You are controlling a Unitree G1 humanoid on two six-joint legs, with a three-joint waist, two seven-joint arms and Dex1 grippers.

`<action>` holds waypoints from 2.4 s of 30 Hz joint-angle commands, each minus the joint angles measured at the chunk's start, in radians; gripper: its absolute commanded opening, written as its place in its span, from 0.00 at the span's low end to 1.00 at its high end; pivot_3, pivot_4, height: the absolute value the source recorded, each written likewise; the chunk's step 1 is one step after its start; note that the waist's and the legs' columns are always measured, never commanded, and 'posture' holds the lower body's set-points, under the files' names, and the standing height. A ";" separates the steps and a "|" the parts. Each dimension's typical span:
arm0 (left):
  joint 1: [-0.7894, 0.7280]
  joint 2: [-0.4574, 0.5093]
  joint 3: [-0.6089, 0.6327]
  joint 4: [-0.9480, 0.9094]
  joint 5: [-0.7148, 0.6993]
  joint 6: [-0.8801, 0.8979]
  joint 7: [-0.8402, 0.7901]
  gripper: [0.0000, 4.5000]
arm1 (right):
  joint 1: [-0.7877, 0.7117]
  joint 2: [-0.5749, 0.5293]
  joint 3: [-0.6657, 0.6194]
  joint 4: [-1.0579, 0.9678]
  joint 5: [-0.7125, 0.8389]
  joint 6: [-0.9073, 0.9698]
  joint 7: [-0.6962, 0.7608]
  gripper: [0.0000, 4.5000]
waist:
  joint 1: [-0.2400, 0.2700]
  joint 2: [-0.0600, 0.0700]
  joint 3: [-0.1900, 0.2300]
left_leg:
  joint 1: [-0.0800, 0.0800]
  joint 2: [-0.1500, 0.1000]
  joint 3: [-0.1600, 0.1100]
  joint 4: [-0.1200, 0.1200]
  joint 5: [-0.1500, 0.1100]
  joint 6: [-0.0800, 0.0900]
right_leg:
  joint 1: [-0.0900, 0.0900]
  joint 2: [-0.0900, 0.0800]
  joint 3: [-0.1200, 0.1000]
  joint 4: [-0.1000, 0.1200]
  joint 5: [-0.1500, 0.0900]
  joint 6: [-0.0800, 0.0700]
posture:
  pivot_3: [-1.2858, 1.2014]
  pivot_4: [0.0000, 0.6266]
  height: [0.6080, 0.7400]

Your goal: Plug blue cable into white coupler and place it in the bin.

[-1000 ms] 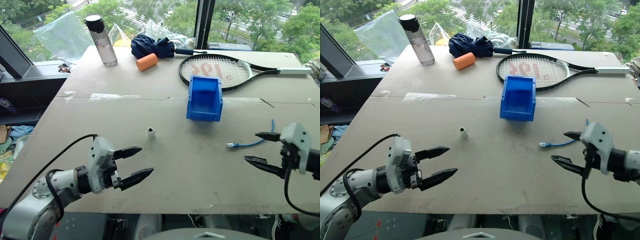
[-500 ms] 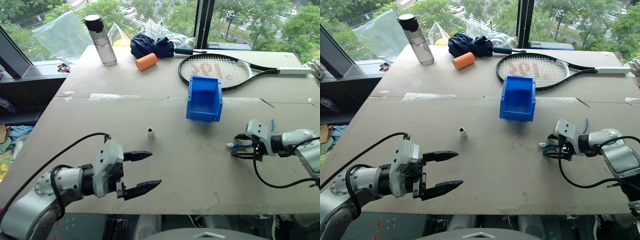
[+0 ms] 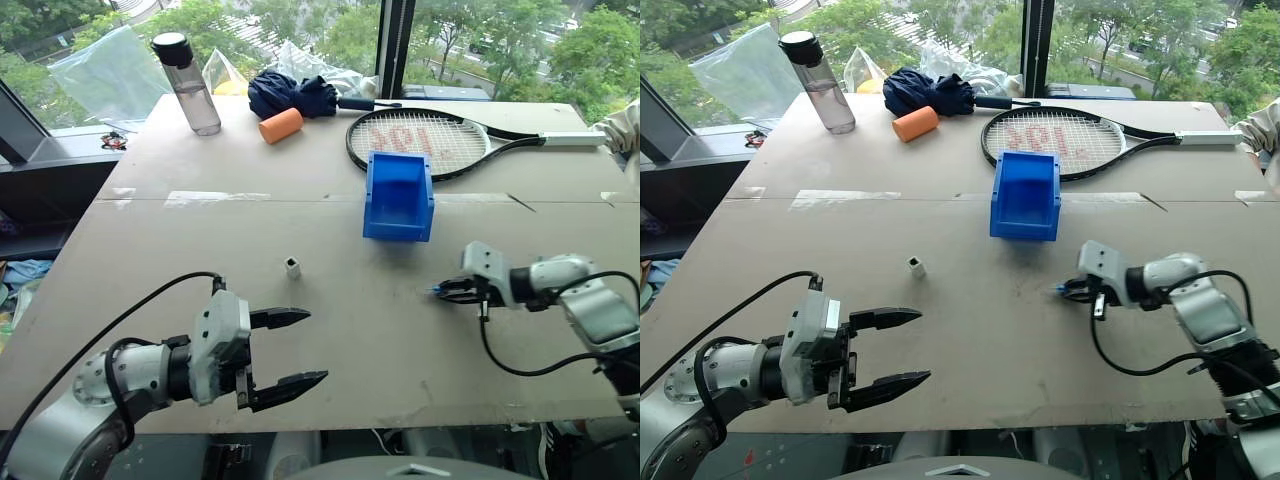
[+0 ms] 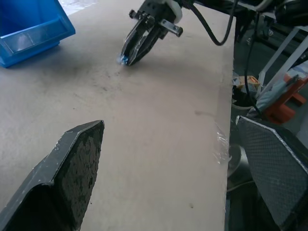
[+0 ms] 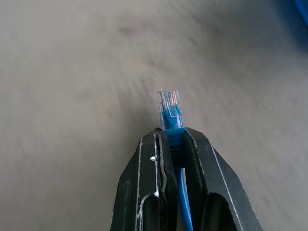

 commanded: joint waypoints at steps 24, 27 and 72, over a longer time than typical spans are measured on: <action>-0.579 -0.125 -0.495 0.427 0.378 -0.043 0.031 1.00 | 0.339 0.010 -0.346 -0.464 0.221 0.084 -0.079 0.99 | 0.057 0.002 0.001 | -0.005 -0.005 -0.003 0.002 0.000 0.000 | 0.001 -0.003 -0.005 -0.002 0.001 0.002 | 0.52 0.24 1.00; -0.654 -0.166 -0.542 0.496 0.413 -0.046 0.014 1.00 | 0.480 0.004 -0.449 -0.549 0.271 0.082 -0.105 0.99 | 0.047 0.001 0.001 | -0.004 -0.005 -0.002 0.003 0.000 0.000 | 0.001 -0.003 -0.002 -0.001 0.001 0.002 | 0.52 0.24 1.00; -0.766 -0.370 -0.152 0.436 -0.314 0.648 0.119 0.01 | 0.207 0.363 -0.389 -0.523 1.283 0.518 -0.884 1.00 | 0.025 0.001 0.000 | -0.005 -0.004 -0.007 0.003 0.000 0.000 | 0.001 -0.001 -0.005 0.000 0.002 0.005 | 0.52 0.24 1.00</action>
